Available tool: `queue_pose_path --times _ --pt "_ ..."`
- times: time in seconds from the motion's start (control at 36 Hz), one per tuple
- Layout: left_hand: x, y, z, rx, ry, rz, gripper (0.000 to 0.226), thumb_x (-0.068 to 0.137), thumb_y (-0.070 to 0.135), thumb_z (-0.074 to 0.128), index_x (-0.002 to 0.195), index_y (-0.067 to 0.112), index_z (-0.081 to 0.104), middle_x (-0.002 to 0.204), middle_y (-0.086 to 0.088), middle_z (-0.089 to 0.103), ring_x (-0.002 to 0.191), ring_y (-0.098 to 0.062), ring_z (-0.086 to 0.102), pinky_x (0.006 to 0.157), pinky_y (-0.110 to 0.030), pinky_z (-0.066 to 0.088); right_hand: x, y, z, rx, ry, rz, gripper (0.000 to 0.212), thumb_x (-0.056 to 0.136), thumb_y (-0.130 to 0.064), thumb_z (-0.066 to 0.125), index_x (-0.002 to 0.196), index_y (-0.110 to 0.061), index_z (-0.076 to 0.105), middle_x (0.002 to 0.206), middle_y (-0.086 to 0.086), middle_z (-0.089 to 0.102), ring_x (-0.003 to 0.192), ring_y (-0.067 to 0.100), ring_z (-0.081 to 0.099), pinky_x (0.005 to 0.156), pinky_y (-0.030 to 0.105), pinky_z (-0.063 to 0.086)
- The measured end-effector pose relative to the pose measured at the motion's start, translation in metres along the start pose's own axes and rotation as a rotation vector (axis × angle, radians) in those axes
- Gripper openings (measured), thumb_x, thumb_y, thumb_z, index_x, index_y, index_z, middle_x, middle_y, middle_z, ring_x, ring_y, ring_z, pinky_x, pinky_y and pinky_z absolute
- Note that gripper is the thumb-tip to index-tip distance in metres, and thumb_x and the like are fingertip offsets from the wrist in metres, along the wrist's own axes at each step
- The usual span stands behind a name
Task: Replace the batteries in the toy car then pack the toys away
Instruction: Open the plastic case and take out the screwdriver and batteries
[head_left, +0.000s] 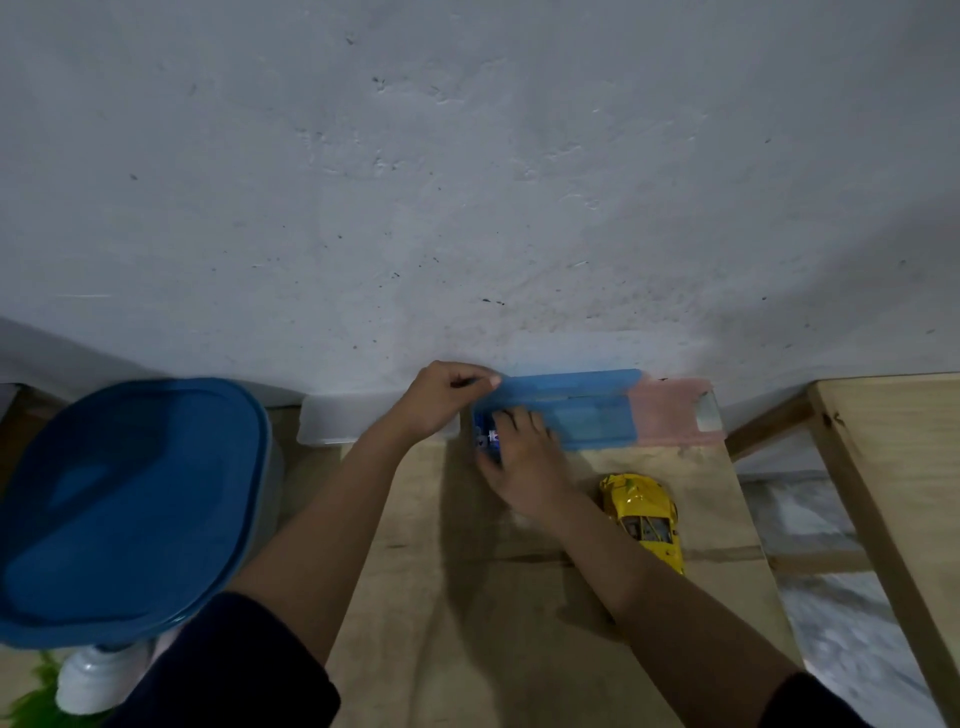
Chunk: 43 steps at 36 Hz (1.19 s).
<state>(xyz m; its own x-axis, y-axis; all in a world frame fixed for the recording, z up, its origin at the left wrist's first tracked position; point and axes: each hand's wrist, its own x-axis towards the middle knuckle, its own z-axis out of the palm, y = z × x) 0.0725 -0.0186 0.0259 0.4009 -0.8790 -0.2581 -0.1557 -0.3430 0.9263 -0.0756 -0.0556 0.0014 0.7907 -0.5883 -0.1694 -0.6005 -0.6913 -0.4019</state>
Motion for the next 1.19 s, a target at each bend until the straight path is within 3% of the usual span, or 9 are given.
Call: queue_pose_path --times 0.17,0.31,0.47,0.58,0.67,0.86,1.0,1.08,1.19 --pt "0.006 0.001 -0.002 0.018 -0.024 -0.040 0.024 0.090 0.020 0.063 0.110 0.009 0.069 0.102 -0.001 0.068 0.087 -0.002 0.061 0.081 -0.019 0.052 0.005 -0.011 0.002 -0.074 -0.072 0.082 0.046 0.092 -0.040 0.042 0.128 -0.012 0.038 0.127 0.010 0.043 0.118 0.027 0.036 0.095 0.043 0.031" --pt "0.007 0.000 -0.002 -0.003 -0.022 -0.039 0.024 0.089 0.018 0.063 0.110 0.006 0.069 0.097 0.000 0.067 0.083 0.002 0.060 0.078 -0.016 0.051 0.015 -0.016 0.000 -0.090 -0.111 0.162 0.042 0.093 -0.039 0.042 0.120 -0.008 0.044 0.123 0.013 0.049 0.116 0.030 0.039 0.094 0.043 0.030" --pt "0.006 0.000 -0.002 -0.008 -0.028 -0.027 0.025 0.089 0.016 0.063 0.111 0.005 0.068 0.101 -0.001 0.067 0.088 -0.003 0.061 0.087 -0.023 0.051 0.017 -0.016 0.004 -0.111 -0.078 0.158 0.041 0.094 -0.041 0.039 0.113 -0.006 0.048 0.117 0.015 0.056 0.111 0.031 0.046 0.092 0.040 0.031" --pt "0.006 0.001 -0.002 -0.024 -0.029 -0.029 0.024 0.089 0.016 0.063 0.111 0.009 0.068 0.102 -0.002 0.068 0.089 -0.005 0.062 0.084 -0.026 0.052 0.020 -0.014 0.000 -0.016 -0.061 0.155 0.036 0.094 -0.042 0.040 0.096 -0.009 0.055 0.106 0.013 0.062 0.106 0.030 0.051 0.090 0.039 0.032" --pt "0.004 0.001 -0.003 -0.033 -0.035 -0.031 0.024 0.089 0.017 0.063 0.111 0.009 0.068 0.103 -0.002 0.068 0.092 -0.007 0.063 0.084 -0.027 0.053 0.019 -0.010 0.001 0.028 -0.029 0.125 0.034 0.094 -0.041 0.039 0.094 -0.011 0.054 0.100 0.011 0.063 0.100 0.029 0.054 0.087 0.039 0.034" --pt "0.003 0.005 -0.004 -0.051 -0.037 -0.011 0.020 0.089 0.016 0.062 0.109 0.015 0.067 0.095 0.003 0.068 0.080 0.006 0.063 0.075 -0.016 0.053 0.016 0.003 0.002 0.169 0.046 0.003 0.030 0.095 -0.043 0.042 0.092 -0.014 0.051 0.086 0.007 0.064 0.082 0.025 0.057 0.077 0.034 0.035" --pt "0.002 0.007 -0.005 -0.063 -0.039 0.001 0.018 0.088 0.014 0.064 0.105 0.014 0.069 0.096 -0.005 0.069 0.086 -0.009 0.063 0.079 -0.027 0.052 0.016 0.011 -0.005 0.441 0.045 -0.039 0.025 0.090 -0.035 0.056 0.081 -0.016 0.045 0.072 0.008 0.055 0.065 0.025 0.054 0.060 0.040 0.044" --pt "0.002 0.008 -0.004 -0.045 -0.012 0.023 0.020 0.088 0.013 0.063 0.107 0.011 0.069 0.101 -0.002 0.069 0.083 0.001 0.063 0.075 -0.014 0.049 0.016 0.016 -0.009 0.455 0.114 -0.068 0.024 0.089 -0.031 0.058 0.079 -0.013 0.046 0.070 0.010 0.056 0.062 0.025 0.053 0.056 0.041 0.043" --pt "0.000 0.006 -0.002 -0.006 0.018 0.050 0.024 0.088 0.013 0.064 0.109 0.004 0.069 0.105 -0.001 0.069 0.092 -0.002 0.063 0.085 -0.011 0.049 0.008 0.023 -0.017 0.353 0.141 -0.152 0.020 0.089 -0.027 0.058 0.081 -0.010 0.050 0.070 0.009 0.058 0.062 0.023 0.053 0.054 0.035 0.040"
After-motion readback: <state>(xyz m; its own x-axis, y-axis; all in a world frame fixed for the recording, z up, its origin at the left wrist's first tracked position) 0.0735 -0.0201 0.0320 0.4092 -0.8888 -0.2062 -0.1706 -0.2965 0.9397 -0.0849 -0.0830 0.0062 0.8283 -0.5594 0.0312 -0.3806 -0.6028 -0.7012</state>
